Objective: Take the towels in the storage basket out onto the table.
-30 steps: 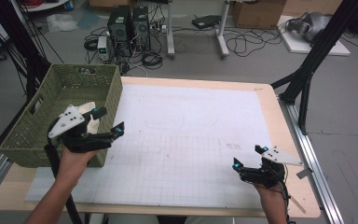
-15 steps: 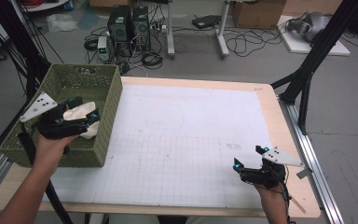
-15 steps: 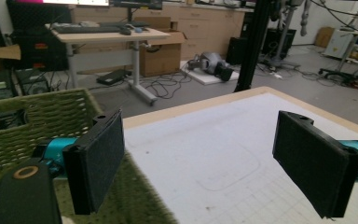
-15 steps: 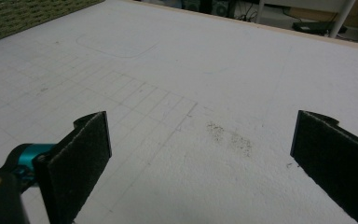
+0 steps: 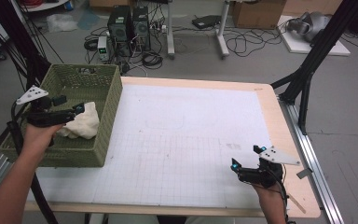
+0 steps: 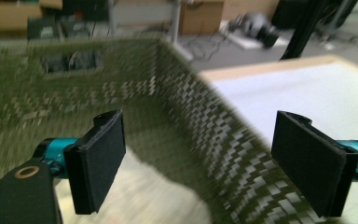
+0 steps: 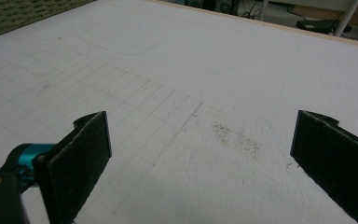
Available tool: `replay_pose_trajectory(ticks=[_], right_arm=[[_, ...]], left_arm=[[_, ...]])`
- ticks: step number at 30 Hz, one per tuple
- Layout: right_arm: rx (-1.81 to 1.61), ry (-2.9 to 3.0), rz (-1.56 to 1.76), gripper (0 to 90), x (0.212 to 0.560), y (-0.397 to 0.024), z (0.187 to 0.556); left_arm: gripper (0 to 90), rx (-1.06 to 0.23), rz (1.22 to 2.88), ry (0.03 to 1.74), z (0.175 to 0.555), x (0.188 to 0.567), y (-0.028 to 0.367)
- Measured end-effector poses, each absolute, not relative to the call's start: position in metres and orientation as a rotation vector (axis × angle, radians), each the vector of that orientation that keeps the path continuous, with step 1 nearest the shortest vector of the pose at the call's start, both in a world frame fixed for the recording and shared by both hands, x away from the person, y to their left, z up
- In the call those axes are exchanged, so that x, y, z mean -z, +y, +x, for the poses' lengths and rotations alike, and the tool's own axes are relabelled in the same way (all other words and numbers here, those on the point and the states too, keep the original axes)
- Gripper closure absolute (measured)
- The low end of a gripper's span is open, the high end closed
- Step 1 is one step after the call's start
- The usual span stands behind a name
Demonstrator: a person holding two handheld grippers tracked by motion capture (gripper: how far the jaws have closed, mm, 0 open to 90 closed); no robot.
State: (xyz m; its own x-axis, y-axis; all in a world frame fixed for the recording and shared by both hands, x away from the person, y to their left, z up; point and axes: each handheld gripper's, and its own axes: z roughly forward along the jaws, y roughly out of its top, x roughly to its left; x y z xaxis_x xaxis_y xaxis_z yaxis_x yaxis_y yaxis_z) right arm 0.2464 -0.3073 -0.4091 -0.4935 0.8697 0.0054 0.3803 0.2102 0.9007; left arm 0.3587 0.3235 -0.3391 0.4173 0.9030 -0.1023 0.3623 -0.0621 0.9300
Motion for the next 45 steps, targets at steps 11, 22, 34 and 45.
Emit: replay_pose_trajectory(ticks=[11,22,34,45], right_arm=[[-1.235,1.974,1.158,4.2,0.410,-0.308,0.246],[-1.231,1.982,1.165,4.2,0.411,-0.309,0.247],[-1.232,1.973,1.168,4.4,0.411,-0.311,0.245],[-1.240,1.961,1.175,4.6,0.409,-0.313,0.244]], left_arm=[[18.1,-0.576,1.766,1.395,0.397,0.370,0.332],[21.4,-0.573,1.972,1.575,0.411,0.389,0.333],[47.7,-0.482,2.056,1.654,0.414,0.398,0.336],[72.8,-0.528,1.916,1.564,0.405,0.382,0.341]])
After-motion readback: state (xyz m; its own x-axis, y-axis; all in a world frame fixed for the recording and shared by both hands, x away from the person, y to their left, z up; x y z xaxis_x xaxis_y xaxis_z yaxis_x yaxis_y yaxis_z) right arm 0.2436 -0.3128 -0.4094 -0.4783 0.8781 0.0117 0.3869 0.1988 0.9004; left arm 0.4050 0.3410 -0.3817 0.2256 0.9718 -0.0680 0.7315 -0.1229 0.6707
